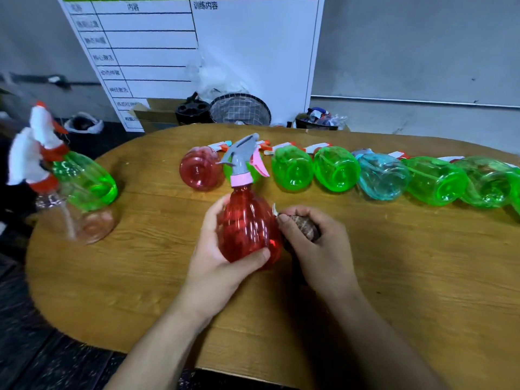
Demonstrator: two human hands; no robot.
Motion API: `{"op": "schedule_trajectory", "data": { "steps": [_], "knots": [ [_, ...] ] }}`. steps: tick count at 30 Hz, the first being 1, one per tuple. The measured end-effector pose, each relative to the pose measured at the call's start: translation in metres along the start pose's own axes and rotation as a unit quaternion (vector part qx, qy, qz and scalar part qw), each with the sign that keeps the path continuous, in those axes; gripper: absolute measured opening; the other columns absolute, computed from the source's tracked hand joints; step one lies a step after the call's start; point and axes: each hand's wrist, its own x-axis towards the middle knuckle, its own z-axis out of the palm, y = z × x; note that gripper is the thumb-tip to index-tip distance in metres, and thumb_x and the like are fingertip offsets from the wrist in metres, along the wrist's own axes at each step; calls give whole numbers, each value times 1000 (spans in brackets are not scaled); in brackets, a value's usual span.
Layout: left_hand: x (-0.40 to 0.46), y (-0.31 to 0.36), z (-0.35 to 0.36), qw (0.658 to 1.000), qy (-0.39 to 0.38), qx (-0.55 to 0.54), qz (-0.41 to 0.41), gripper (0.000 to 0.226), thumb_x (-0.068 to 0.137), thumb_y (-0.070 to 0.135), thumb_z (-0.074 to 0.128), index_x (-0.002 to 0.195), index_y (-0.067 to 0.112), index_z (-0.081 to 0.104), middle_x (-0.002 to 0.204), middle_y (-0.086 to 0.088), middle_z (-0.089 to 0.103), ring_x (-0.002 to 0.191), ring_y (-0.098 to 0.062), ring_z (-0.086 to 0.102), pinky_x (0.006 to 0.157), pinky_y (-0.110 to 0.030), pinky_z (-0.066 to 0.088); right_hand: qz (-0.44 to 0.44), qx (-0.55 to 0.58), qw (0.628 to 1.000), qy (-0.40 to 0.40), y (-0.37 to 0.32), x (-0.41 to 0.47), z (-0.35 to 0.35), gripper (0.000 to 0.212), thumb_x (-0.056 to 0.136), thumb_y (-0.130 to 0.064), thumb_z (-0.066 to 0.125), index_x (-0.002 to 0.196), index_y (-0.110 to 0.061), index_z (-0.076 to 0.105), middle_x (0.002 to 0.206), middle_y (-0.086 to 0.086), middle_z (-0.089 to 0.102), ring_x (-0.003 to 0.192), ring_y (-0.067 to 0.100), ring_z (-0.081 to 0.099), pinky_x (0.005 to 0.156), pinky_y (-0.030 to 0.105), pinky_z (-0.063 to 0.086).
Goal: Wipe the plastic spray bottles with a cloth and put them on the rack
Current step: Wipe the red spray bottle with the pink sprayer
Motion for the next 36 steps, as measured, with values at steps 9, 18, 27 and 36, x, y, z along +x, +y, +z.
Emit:
{"op": "schedule_trajectory", "data": {
  "steps": [9, 18, 27, 36],
  "knots": [
    [7, -5, -48, 989, 97, 106, 18, 103, 65, -4, 97, 148, 31, 47, 136, 15, 67, 131, -3, 60, 119, -37, 46, 25, 13, 999, -38, -3, 1, 60, 6, 95, -19, 77, 99, -23, 77, 88, -12, 78, 81, 2, 71, 78, 17, 53],
    [27, -27, -97, 967, 170, 188, 33, 101, 75, 11, 94, 153, 49, 44, 150, 5, 54, 142, -12, 51, 122, -48, 42, 22, 5, 999, -47, -6, -1, 95, 6, 95, -21, 76, 99, -25, 78, 89, -16, 77, 84, 1, 71, 77, 12, 50],
    [84, -46, -135, 943, 259, 209, 3, 94, 76, 27, 91, 152, 45, 39, 149, 3, 58, 140, -16, 55, 122, -49, 42, 56, 12, 997, -49, -2, 2, 99, 3, 94, -27, 76, 95, -28, 78, 91, -13, 78, 87, 5, 73, 80, 22, 55],
    [130, -45, -150, 945, 264, 190, -25, 93, 81, 10, 90, 157, 29, 39, 145, 4, 60, 135, -15, 59, 124, -44, 40, 54, 0, 998, -41, -2, 5, 97, 4, 93, -27, 76, 94, -29, 78, 89, -13, 78, 85, 6, 73, 78, 18, 55]
  ]
}}
